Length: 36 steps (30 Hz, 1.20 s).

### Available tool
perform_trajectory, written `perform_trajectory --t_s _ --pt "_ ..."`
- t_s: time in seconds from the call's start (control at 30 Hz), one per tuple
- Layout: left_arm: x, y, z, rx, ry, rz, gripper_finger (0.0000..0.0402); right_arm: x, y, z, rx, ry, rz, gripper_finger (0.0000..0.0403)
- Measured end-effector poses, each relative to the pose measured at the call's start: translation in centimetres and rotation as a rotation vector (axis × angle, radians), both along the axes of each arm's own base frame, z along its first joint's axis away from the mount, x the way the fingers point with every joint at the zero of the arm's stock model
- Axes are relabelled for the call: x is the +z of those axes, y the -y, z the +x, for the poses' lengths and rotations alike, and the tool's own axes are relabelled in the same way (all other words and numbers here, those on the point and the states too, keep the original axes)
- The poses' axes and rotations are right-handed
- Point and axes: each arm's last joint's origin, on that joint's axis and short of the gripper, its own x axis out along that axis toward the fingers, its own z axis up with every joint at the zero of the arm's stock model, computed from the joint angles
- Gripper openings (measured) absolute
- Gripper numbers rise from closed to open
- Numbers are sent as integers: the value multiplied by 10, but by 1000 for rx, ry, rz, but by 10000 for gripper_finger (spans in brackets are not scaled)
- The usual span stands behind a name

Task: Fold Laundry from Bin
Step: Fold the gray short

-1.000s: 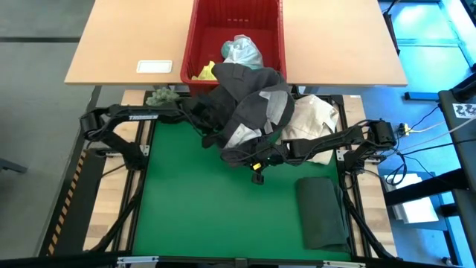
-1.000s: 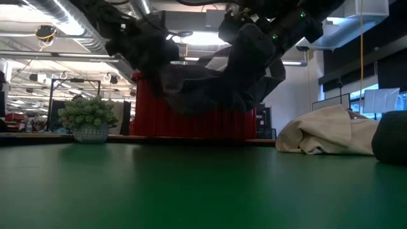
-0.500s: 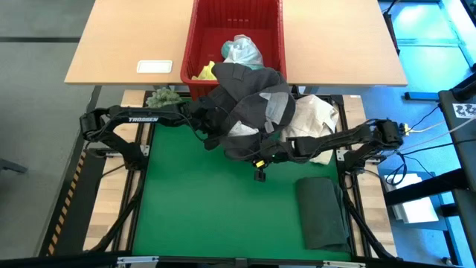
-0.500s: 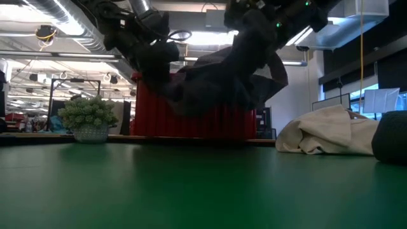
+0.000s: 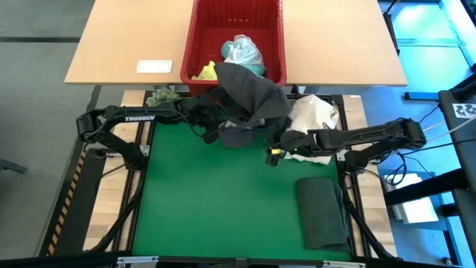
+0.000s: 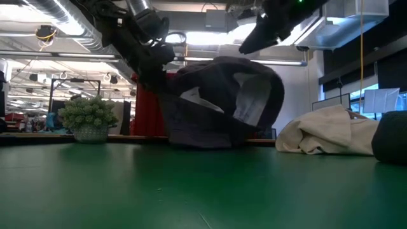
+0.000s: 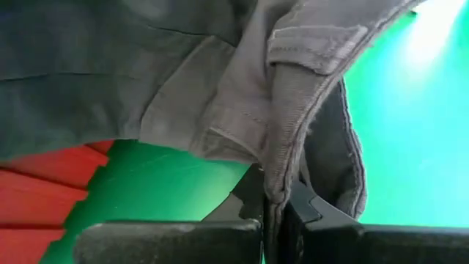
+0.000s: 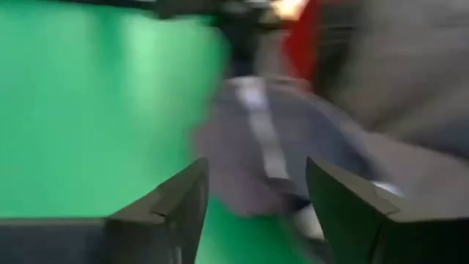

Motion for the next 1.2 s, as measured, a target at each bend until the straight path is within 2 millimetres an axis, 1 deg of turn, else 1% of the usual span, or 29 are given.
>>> perform_trajectory --t_s 0.1,0.23,0.37,0.47,0.57,0.7,0.77,0.83,0.97,1.03,1.07,1.1,1.2 --pt "0 0 0 -8 -2 6 2 0 4 -5 -103 -40 -107 243" --pt "0 0 0 -17 -7 16 1 -4 13 -4 -139 -114 -194 246" --pt "0 0 0 -18 -8 16 1 -9 25 -4 -184 -189 -266 246" --pt "0 0 0 -22 -10 19 1 -16 40 -3 -233 -264 -302 246" --pt "0 0 0 -23 -11 20 1 -23 59 -4 -280 -339 -317 246" --pt "0 0 0 -25 -12 19 0 -28 85 -7 -361 -380 -307 242" --pt "-1 0 -1 -26 -18 18 0 -28 94 -9 -398 -379 -298 226" --pt "-2 1 -1 -37 -35 20 0 -28 97 -10 -412 -376 -295 193" --pt "-2 3 -7 -53 -86 16 0 -27 96 -9 -407 -365 -294 91" --pt "2 5 -11 -38 -101 35 0 -27 96 -9 -401 -358 -289 36" --pt "5 6 -15 -27 -111 44 0 -26 96 -9 -396 -349 -283 19" --pt "9 7 -18 -18 -117 55 0 -25 96 -9 -394 -334 -279 12" --pt "24 14 -29 -4 -134 86 0 -17 95 -9 -393 -259 -246 24"
